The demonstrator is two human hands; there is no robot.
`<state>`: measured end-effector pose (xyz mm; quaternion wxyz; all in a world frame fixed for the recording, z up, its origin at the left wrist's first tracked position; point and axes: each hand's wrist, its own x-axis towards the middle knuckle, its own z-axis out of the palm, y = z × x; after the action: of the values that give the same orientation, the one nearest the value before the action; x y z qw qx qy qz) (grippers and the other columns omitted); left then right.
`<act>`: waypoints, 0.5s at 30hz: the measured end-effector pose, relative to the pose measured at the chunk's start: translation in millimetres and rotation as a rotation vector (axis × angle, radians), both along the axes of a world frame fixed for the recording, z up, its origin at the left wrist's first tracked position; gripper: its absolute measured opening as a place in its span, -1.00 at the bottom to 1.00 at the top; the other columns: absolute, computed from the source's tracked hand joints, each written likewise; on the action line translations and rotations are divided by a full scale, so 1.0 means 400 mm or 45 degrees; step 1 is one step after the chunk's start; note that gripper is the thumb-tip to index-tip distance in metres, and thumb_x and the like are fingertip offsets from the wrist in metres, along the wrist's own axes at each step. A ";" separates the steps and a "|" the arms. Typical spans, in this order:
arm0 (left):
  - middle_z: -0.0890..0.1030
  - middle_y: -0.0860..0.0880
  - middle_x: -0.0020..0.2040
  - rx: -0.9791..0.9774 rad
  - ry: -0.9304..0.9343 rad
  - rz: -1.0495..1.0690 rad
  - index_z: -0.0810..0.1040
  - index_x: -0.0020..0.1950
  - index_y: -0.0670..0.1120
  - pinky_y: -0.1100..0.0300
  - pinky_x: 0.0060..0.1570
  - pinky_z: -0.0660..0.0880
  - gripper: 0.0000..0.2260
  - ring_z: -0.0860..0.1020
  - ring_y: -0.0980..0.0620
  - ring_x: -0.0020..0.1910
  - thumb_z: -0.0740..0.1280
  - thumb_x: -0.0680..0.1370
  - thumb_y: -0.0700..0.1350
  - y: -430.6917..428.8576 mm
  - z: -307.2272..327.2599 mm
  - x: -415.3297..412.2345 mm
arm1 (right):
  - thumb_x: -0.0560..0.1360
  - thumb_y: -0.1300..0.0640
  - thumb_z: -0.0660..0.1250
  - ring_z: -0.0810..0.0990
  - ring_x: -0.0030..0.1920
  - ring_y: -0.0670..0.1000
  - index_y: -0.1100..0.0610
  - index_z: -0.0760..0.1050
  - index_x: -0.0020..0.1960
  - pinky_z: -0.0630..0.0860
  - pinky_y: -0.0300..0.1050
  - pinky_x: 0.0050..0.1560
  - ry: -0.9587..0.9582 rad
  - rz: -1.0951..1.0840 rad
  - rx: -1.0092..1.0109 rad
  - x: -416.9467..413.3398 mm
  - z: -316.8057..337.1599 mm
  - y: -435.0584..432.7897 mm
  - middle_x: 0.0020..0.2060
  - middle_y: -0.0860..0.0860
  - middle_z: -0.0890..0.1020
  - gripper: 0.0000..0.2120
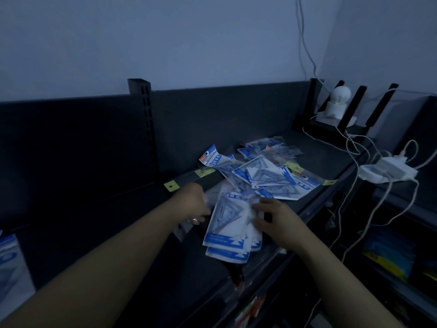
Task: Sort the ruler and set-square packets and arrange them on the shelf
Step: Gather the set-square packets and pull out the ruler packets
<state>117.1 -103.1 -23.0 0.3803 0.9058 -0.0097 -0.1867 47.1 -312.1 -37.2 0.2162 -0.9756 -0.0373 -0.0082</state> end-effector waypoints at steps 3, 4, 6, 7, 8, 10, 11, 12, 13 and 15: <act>0.57 -0.19 -0.26 0.041 -0.028 -0.012 0.44 -0.05 -0.19 0.16 -0.39 0.53 -0.89 0.55 -0.02 -0.39 0.34 0.48 -0.31 0.015 -0.009 0.015 | 0.52 -0.03 0.34 0.35 0.36 0.08 0.02 0.46 0.35 0.34 -0.01 0.34 0.015 -0.033 0.044 0.022 -0.011 -0.013 0.39 0.00 0.36 -0.58; 0.59 -0.21 -0.21 0.080 -0.068 -0.016 0.46 -0.03 -0.21 0.14 -0.34 0.54 -0.90 0.58 -0.05 -0.35 0.33 0.48 -0.29 0.013 -0.011 0.018 | 0.49 -0.04 0.37 0.34 0.36 0.09 0.03 0.46 0.34 0.34 0.00 0.34 0.011 -0.072 0.082 0.025 -0.014 -0.015 0.38 0.02 0.36 -0.56; 0.62 -0.23 -0.02 0.285 -0.217 -0.034 0.48 0.02 -0.23 0.12 -0.21 0.53 -0.82 0.62 -0.14 -0.13 0.32 0.48 -0.18 0.013 -0.010 0.024 | 0.45 -0.07 0.42 0.35 0.34 0.11 0.07 0.48 0.31 0.36 0.01 0.32 -0.015 -0.169 0.123 0.030 -0.019 -0.022 0.33 0.06 0.37 -0.52; 0.59 -0.21 0.10 0.438 -0.302 -0.054 0.47 0.07 -0.21 0.14 -0.13 0.49 -0.75 0.59 -0.15 0.01 0.33 0.48 -0.10 0.015 -0.007 0.024 | 0.43 -0.08 0.43 0.37 0.31 0.11 0.09 0.49 0.28 0.38 0.02 0.30 -0.035 -0.204 0.120 0.030 -0.021 -0.025 0.28 0.07 0.40 -0.52; 0.54 -0.18 0.19 0.561 -0.361 -0.068 0.44 0.16 -0.19 0.15 -0.04 0.45 -0.65 0.54 -0.14 0.13 0.35 0.48 0.00 0.018 -0.007 0.022 | 0.42 -0.09 0.44 0.40 0.26 0.10 0.10 0.51 0.24 0.40 0.01 0.26 -0.055 -0.225 0.115 0.029 -0.022 -0.027 0.21 0.08 0.43 -0.54; 0.42 -0.16 0.31 0.687 -0.426 -0.056 0.36 0.33 -0.13 0.08 0.15 0.39 -0.46 0.41 -0.17 0.28 0.35 0.47 0.14 0.020 -0.008 0.015 | 0.41 -0.08 0.44 0.47 0.13 0.07 0.09 0.56 0.11 0.47 -0.05 0.12 -0.082 -0.234 0.112 0.024 -0.021 -0.030 0.07 0.05 0.50 -0.65; 0.39 -0.16 0.31 0.683 -0.485 -0.045 0.36 0.34 -0.09 0.05 0.19 0.36 -0.43 0.37 -0.17 0.29 0.35 0.46 0.18 0.015 -0.006 0.007 | 0.41 -0.06 0.44 0.51 0.05 0.03 0.09 0.57 0.04 0.49 -0.09 0.03 -0.089 -0.235 0.114 0.021 -0.019 -0.030 0.01 0.03 0.54 -0.71; 0.40 -0.15 0.28 0.630 -0.546 -0.045 0.40 0.30 -0.08 0.06 0.16 0.36 -0.46 0.38 -0.15 0.26 0.36 0.45 0.20 0.006 -0.003 -0.003 | 0.42 -0.03 0.44 0.53 -0.03 -0.01 0.09 0.57 0.00 0.49 -0.13 -0.05 -0.095 -0.234 0.125 0.020 -0.017 -0.032 -0.04 0.01 0.59 -0.75; 0.44 -0.12 0.21 0.548 -0.585 -0.063 0.47 0.20 -0.08 0.10 0.07 0.40 -0.52 0.42 -0.10 0.17 0.39 0.43 0.20 -0.005 -0.002 -0.012 | 0.42 -0.01 0.44 0.55 -0.07 -0.04 0.09 0.57 0.00 0.47 -0.17 -0.09 -0.095 -0.234 0.157 0.016 -0.014 -0.033 -0.06 -0.01 0.62 -0.77; 0.55 -0.06 -0.02 0.316 -0.457 -0.112 0.54 -0.04 -0.11 0.19 -0.23 0.42 -0.59 0.51 0.03 -0.09 0.48 0.36 0.18 -0.032 0.000 -0.034 | 0.42 0.04 0.46 0.56 -0.07 -0.07 0.09 0.56 0.09 0.44 -0.23 -0.09 -0.043 -0.235 0.282 0.011 -0.007 -0.033 -0.05 -0.04 0.63 -0.72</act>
<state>103.3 -116.0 -23.2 0.2495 0.9631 -0.0936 -0.0385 51.6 -325.4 -40.0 0.3204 -0.9447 0.0499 -0.0487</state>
